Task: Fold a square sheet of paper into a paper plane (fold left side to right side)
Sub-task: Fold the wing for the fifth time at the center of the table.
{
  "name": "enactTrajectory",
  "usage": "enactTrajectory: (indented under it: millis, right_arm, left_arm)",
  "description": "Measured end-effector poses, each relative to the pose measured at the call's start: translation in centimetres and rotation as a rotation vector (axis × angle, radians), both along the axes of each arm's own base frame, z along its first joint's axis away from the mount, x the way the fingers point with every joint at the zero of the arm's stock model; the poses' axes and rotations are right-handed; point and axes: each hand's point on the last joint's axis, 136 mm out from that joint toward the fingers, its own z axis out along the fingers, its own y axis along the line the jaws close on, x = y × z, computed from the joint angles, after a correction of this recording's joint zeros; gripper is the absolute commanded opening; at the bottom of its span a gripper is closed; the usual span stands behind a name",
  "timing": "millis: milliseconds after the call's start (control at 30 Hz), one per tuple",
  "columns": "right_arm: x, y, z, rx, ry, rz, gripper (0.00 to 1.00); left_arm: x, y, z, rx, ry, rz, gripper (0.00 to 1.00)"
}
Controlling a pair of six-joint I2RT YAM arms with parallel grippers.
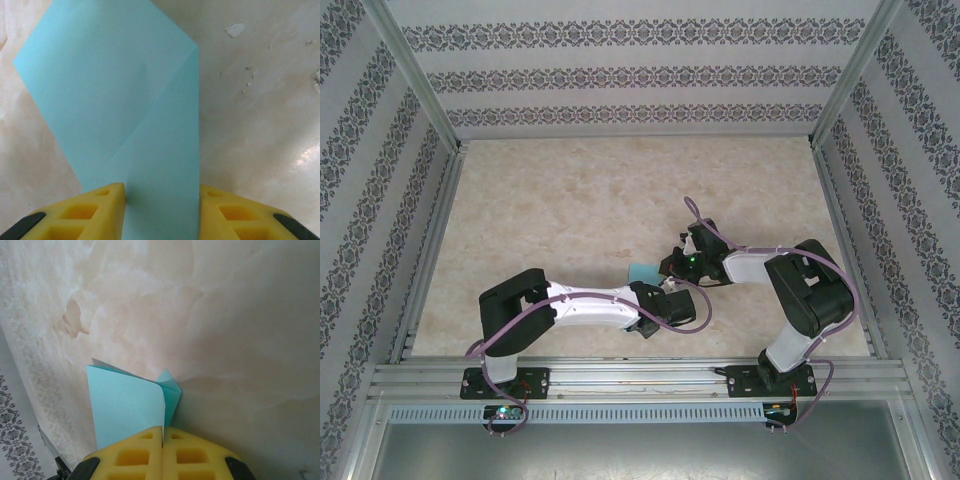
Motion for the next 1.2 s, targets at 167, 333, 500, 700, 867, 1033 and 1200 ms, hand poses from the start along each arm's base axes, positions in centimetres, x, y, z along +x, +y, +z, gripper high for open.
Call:
enactTrajectory:
  millis: [167,333,500,700,867,1033,1200]
  right_arm:
    - [0.0,0.1,-0.1,0.000,0.006,-0.002,0.00]
    - [0.0,0.1,-0.2,-0.001,0.008,-0.002,0.00]
    - [0.0,0.1,-0.3,-0.002,0.009,-0.002,0.00]
    - [0.0,0.0,-0.4,-0.010,0.012,-0.003,0.12]
    - [0.1,-0.6,-0.6,-0.025,0.009,-0.014,0.19]
    - [0.3,-2.1,0.2,-0.036,-0.023,-0.042,0.34]
    - [1.1,-5.1,3.1,-0.053,-0.116,-0.105,0.47]
  left_arm:
    - [0.0,0.1,-0.2,0.007,0.000,0.000,0.29]
    - [0.0,0.1,-0.4,0.013,0.003,0.001,0.20]
    - [-0.1,0.2,-0.6,0.016,0.008,0.000,0.16]
    - [-0.3,0.3,-1.3,0.018,0.017,0.000,0.11]
    - [-0.3,0.2,-1.6,0.017,0.020,-0.001,0.10]
    - [-0.3,0.2,-1.6,0.012,0.022,-0.001,0.07]
    - [-0.5,0.7,-1.3,-0.040,0.048,0.015,0.05]
